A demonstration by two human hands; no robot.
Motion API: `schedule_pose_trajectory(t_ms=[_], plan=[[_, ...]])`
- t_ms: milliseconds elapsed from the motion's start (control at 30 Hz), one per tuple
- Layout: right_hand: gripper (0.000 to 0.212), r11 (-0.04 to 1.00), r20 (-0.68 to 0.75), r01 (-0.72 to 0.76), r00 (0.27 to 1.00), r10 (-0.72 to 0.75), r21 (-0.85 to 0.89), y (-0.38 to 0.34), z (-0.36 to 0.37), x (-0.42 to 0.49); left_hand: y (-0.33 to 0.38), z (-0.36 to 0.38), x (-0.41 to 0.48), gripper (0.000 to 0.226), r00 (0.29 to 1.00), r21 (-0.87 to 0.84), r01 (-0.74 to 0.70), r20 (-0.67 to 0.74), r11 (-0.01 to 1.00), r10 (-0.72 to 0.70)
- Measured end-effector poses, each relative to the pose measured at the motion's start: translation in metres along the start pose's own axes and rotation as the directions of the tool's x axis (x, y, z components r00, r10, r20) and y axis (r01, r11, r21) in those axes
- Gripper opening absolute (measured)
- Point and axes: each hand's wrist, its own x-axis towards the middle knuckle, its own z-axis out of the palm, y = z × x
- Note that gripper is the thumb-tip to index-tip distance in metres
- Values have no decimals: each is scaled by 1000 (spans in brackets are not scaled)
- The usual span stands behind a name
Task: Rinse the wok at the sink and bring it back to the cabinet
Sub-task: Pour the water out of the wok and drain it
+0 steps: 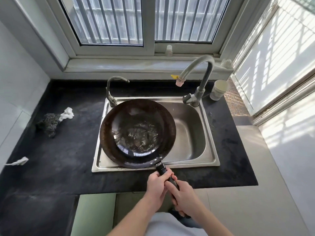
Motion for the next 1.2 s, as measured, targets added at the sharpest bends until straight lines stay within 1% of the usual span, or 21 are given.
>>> schedule_pose_trajectory(t_ms=[100,167,233,267,300,333,367,400,467,567,667,800,833,933,1033,1133,1200], plan=[[26,998,-32,42,999,-43,-40,8,2,-5,-6,-2,1,11,999,-9,23,24,1000,-23],[23,993,-99,56,993,-66,-99,12,4,-7,-10,-1,2,9,998,-20,40,53,999,-39],[22,991,-162,55,984,-75,-122,17,5,-8,-12,1,5,10,997,-26,42,70,999,-40],[28,989,-182,40,981,-66,-144,16,6,-8,-12,3,6,11,997,-29,38,75,999,-35],[39,982,-197,35,978,-72,-187,16,7,-8,-12,5,8,11,997,-33,30,75,999,-27],[46,966,-211,10,975,-66,-257,13,9,-7,-12,7,10,11,997,-36,18,70,999,-15],[49,947,-219,-14,974,-60,-322,10,10,-5,-11,8,11,10,998,-35,5,63,999,-2],[47,937,-245,-50,969,-39,-346,5,11,-4,-10,10,12,9,998,-33,-7,57,999,9],[42,939,-310,-106,951,0,-327,-5,12,1,-9,15,14,5,998,-21,-18,53,1000,19],[37,921,-389,-137,921,-16,-364,-7,6,7,-11,21,16,3,1000,13,-21,24,1000,21],[34,919,-371,-139,929,-8,-369,1,-4,6,-18,25,18,4,999,25,-35,-25,999,36],[31,921,-317,-68,947,-62,-384,11,-20,13,-21,33,21,4,996,6,-56,-65,998,56],[31,920,-296,-45,952,-79,-390,13,-24,14,-21,36,20,3,997,-31,-54,-64,998,52],[33,918,-252,29,958,-139,-395,14,-36,16,-19,47,18,4,998,-239,-11,-57,971,-3],[31,915,-198,99,962,-188,-392,17,-47,20,-21,54,19,6,997,-336,-6,-74,942,-20],[29,912,-117,151,971,-210,-381,21,-53,25,-27,56,19,5,992,-337,-43,-124,940,0],[33,913,-71,184,972,-224,-364,24,-55,27,-32,58,17,5,986,-291,-86,-162,953,39]])
